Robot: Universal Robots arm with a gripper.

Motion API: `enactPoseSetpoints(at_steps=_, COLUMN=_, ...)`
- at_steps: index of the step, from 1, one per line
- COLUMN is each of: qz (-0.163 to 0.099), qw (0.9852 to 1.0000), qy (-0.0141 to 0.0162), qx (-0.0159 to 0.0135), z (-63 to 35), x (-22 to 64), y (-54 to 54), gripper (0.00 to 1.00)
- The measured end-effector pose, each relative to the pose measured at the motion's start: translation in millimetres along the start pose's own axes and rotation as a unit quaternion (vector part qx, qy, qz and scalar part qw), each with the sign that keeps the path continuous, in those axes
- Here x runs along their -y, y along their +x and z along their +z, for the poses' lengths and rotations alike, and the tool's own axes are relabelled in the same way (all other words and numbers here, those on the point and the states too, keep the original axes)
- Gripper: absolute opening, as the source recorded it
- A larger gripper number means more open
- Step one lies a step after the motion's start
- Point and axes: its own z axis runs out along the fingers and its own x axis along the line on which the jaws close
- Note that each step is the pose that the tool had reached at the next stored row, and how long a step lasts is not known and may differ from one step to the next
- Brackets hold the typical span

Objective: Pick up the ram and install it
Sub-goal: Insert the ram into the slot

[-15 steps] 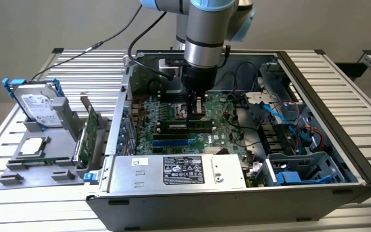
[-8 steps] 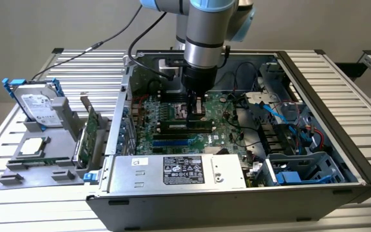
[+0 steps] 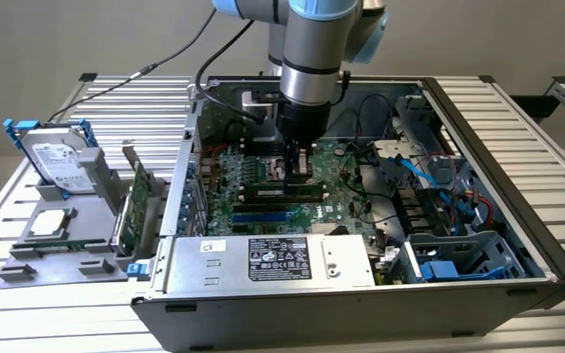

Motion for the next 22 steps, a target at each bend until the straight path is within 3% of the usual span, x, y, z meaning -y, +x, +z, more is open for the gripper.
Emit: enactPoseSetpoints(at_steps=22, qz=0.009, qw=1.0000, qy=-0.0011, qx=0.0008, z=2.6, x=0.2, y=-1.1, gripper=0.14)
